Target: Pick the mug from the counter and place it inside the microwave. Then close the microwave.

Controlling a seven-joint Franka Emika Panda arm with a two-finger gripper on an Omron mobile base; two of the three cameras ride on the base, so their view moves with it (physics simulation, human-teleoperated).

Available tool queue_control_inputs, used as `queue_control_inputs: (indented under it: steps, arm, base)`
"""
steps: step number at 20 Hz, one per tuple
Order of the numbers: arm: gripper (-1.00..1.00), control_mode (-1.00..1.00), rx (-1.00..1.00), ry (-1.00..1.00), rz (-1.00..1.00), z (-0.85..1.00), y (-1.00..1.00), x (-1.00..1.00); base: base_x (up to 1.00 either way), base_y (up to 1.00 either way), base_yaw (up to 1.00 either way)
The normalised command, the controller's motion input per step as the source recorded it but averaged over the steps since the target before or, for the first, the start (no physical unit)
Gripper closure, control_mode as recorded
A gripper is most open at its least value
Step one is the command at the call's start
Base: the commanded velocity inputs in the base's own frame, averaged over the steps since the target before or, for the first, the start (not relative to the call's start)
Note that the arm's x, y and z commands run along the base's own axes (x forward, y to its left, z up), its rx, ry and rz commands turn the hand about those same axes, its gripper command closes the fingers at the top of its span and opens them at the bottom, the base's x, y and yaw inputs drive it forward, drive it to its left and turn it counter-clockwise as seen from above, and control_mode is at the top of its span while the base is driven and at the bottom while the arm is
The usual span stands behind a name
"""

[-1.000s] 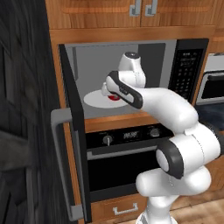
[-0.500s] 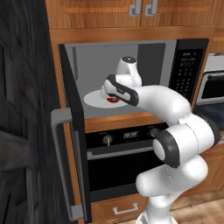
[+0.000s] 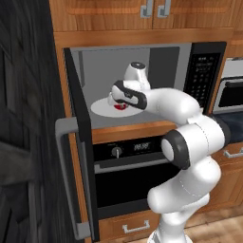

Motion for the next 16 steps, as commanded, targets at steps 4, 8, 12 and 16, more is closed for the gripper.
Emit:
queue_control_inputs:
  steps: [4, 8, 12, 16]
  arm:
    - [1.0, -1.0, 0.0, 0.0, 0.06, -0.02, 0.04, 0.05]
    - [1.0, -1.0, 0.0, 0.0, 0.01, -0.16, 0.0, 0.0]
    - [1.0, -1.0, 0.0, 0.0, 0.0, -0.1, 0.0, 0.0]
    - [1.0, -1.0, 0.0, 0.0, 0.0, 0.0, 0.0, 0.0]
  base:
    - [0.0, 0.0, 0.0]
    - [0.0, 0.0, 0.0]
    - [0.0, 0.0, 0.0]
    - [0.0, 0.0, 0.0]
